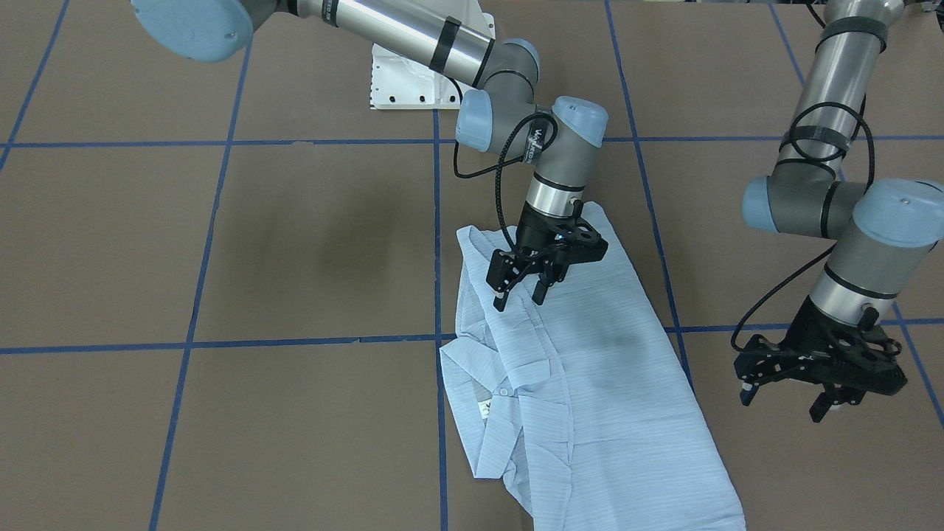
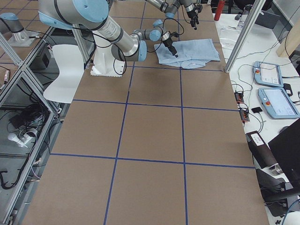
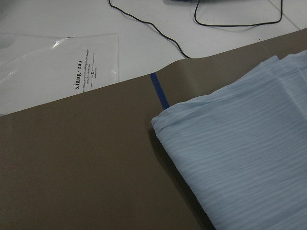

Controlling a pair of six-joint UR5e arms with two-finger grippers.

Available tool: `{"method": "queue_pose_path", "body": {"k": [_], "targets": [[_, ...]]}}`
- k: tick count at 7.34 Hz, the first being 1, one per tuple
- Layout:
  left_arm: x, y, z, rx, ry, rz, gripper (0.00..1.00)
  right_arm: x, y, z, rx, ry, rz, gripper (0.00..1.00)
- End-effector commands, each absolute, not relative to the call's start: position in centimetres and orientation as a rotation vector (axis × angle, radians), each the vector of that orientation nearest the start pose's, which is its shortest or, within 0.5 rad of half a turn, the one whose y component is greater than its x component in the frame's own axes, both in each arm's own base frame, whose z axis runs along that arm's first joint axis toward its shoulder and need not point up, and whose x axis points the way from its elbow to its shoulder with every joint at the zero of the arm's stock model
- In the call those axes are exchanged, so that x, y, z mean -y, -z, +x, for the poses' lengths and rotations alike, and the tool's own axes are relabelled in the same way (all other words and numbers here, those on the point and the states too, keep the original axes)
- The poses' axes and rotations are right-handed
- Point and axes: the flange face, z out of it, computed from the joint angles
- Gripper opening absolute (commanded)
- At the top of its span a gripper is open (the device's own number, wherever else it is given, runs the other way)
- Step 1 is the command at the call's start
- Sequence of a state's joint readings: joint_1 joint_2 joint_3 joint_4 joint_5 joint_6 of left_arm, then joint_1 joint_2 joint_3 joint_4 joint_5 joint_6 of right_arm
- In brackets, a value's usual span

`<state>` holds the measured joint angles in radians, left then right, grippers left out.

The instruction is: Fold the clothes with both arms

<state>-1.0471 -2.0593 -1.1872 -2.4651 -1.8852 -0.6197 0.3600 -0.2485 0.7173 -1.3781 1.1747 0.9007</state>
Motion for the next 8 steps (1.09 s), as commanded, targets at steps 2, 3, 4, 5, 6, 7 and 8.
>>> {"method": "queue_pose_path", "body": {"k": [2,3,4,5,6,7,8], "targets": [[67.61,-46.76,27.17,-0.776,-0.069,0.673,1.00,46.65,-10.14,-78.53,0.379,0.190,0.655,0.81],[67.60,-46.63,27.15,-0.776,-0.069,0.675,1.00,46.40,-10.14,-78.67,0.381,0.191,0.654,0.81],[67.41,-46.83,27.04,-0.775,-0.069,0.674,1.00,46.41,-10.14,-78.67,0.380,0.191,0.655,0.81],[67.36,-46.86,27.01,-0.775,-0.069,0.674,1.00,46.42,-10.37,-78.70,0.376,0.192,0.653,0.81],[67.36,-46.84,27.01,-0.776,-0.069,0.675,1.00,46.44,-10.37,-78.69,0.375,0.193,0.655,0.80],[67.36,-46.84,27.01,-0.776,-0.069,0.675,1.00,46.50,-10.71,-78.70,0.366,0.194,0.657,0.79],[67.32,-46.95,26.99,-0.775,-0.069,0.674,1.00,46.64,-10.94,-78.69,0.361,0.195,0.656,0.77]]}}
